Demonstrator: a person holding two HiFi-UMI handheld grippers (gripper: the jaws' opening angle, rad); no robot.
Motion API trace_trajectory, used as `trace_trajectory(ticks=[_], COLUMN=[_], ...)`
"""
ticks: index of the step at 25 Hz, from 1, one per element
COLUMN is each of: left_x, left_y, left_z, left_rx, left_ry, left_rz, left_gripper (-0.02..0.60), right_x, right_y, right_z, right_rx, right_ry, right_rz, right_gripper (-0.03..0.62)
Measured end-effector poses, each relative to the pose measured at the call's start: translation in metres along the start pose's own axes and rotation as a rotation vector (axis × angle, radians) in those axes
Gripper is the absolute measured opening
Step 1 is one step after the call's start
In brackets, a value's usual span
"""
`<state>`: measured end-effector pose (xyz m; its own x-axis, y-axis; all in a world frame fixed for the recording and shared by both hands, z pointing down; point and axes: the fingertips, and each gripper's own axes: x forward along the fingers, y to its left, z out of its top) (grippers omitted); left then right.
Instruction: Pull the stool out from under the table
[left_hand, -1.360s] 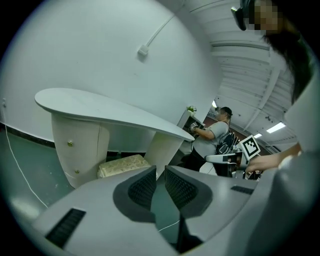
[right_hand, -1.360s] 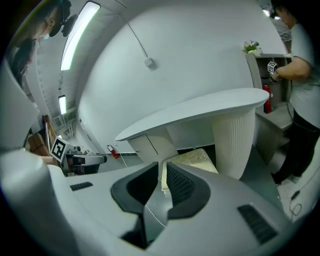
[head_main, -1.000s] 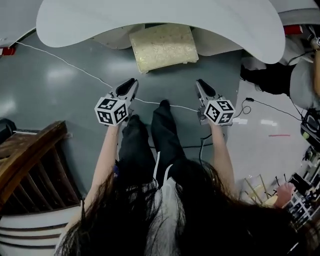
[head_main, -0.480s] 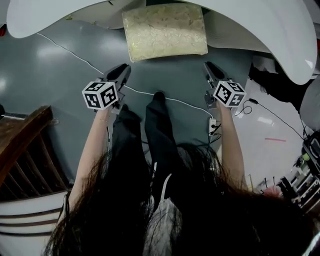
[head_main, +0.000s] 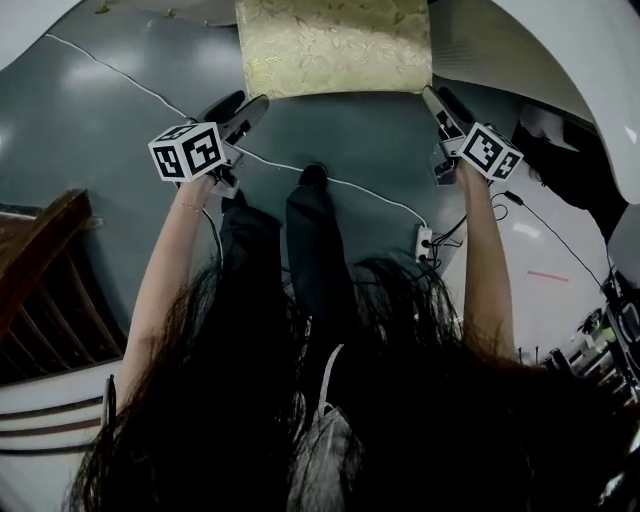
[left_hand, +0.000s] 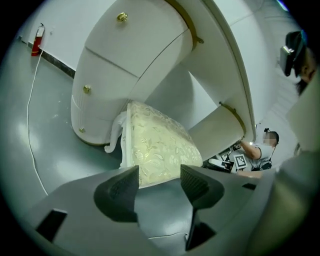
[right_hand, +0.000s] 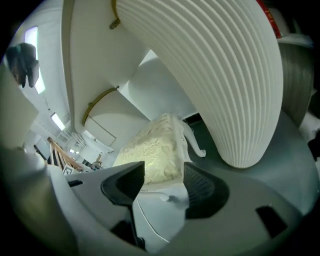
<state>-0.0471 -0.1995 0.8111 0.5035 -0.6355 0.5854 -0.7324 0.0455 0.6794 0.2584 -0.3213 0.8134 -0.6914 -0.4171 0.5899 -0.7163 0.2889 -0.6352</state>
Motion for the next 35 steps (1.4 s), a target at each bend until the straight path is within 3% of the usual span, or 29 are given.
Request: trace_trajectory(ticks=[5, 12, 17, 21, 28, 35], left_x=[0.012, 0.024, 0.039, 0.042, 0.044, 0.045], left_y=[0.013, 0.017, 0.022, 0.023, 0.025, 0.028], left_z=[-0.016, -0.018, -0.013, -0.013, -0.006, -0.007], left_rx=[-0.035, -0.099, -0.122, -0.109, -0.083, -0.097], left_ry=[0.05, 0.065, 0.096, 0.145, 0.163, 0.255], left_rz=[-0.014, -0.069, -0.096, -0.105, -0.042, -0.005], left_gripper=[0.325, 0.336, 0.341, 0.339, 0.337, 0.337], right_x=[0.016, 0.022, 0.028, 0.03, 0.023, 0.017], right_y=[-0.013, -0.011, -0.011, -0.012, -0.013, -0.013], right_z=[-0.013, -0.024, -0.021, -0.02, -0.032, -0.041], right_rx=[0.047, 0.211, 0.248, 0.232, 0.287, 0.326], right_ry=[0.055, 0.059, 0.064, 0.073, 0.088, 0.055], right_rz=[0.02, 0.126, 0.179, 0.159, 0.123, 0.083], right_gripper=[0.255, 0.259, 0.258, 0.244, 0.241, 0.239])
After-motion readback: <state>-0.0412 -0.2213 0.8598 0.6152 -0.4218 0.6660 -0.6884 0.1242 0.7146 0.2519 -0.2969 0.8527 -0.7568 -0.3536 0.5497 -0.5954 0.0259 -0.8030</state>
